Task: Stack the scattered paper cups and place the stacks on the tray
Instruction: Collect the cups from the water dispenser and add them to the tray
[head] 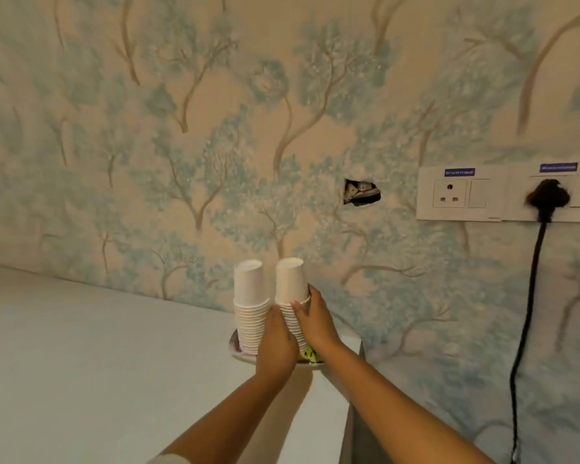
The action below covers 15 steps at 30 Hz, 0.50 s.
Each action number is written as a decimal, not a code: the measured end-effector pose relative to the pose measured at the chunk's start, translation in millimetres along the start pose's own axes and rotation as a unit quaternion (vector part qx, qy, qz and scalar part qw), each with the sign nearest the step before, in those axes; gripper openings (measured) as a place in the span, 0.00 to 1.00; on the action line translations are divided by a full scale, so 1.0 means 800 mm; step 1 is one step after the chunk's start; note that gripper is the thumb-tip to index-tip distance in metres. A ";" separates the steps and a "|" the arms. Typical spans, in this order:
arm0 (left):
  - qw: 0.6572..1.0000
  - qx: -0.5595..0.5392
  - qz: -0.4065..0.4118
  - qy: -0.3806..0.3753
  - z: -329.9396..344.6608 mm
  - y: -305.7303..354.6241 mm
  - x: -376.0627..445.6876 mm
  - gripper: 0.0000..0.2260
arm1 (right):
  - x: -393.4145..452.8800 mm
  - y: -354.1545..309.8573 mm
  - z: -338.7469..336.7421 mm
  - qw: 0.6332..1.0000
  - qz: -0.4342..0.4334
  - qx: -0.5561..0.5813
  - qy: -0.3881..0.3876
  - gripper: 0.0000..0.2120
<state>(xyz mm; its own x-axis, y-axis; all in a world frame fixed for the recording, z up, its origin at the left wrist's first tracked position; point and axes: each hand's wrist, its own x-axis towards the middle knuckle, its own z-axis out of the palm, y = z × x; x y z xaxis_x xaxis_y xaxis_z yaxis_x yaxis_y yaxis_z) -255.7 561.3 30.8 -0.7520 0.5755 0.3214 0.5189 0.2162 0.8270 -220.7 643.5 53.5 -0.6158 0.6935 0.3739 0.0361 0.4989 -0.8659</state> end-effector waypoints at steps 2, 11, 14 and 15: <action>0.998 0.025 0.016 0.060 -0.004 -0.004 -0.009 0.17 | -0.005 0.002 0.001 1.000 -0.002 -0.002 0.012 0.24; 0.988 0.009 -0.003 0.151 -0.023 -0.023 0.000 0.07 | -0.020 0.026 0.003 0.998 0.047 -0.039 -0.026 0.30; 0.988 0.031 0.006 0.148 -0.015 -0.022 0.004 0.07 | -0.021 0.031 0.002 0.998 0.057 -0.012 -0.022 0.30; 0.986 0.022 0.003 0.164 -0.013 -0.022 0.005 0.06 | -0.020 0.034 0.002 0.998 0.060 0.003 -0.019 0.29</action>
<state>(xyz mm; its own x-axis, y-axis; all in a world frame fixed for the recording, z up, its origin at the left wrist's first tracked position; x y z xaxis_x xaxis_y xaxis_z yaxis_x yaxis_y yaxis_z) -272.2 551.2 22.1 -0.8356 0.2928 0.4647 0.5363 0.2520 0.8055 -210.8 645.1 23.6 -0.6375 0.7271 0.2549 0.1068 0.4110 -0.9054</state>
